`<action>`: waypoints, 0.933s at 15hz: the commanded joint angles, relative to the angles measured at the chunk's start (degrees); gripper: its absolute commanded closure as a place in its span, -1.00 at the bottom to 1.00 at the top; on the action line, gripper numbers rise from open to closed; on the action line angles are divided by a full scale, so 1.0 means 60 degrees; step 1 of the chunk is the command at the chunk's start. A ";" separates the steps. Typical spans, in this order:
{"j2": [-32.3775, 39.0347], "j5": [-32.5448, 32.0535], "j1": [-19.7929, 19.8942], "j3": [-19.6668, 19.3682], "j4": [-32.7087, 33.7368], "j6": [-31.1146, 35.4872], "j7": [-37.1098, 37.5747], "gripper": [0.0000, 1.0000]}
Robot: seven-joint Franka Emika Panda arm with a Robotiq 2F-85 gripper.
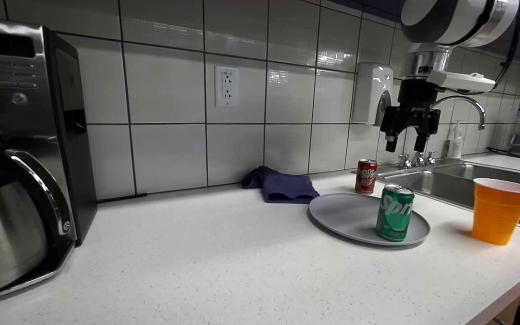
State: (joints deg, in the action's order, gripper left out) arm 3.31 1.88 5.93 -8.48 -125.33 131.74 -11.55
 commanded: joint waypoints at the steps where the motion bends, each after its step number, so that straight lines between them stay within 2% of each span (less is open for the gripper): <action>1: -0.0004 -0.0011 0.0103 0.0105 0.0021 -0.0033 0.0012 -1.00; 7: 0.0098 -0.0286 0.0091 0.0081 -0.0022 0.0191 0.0315 -1.00; 14: 0.0791 -0.0485 0.0185 -0.0013 0.0201 0.0874 0.0393 -1.00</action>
State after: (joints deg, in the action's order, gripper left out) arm 6.01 0.75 6.17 -8.76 -125.47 135.24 -10.99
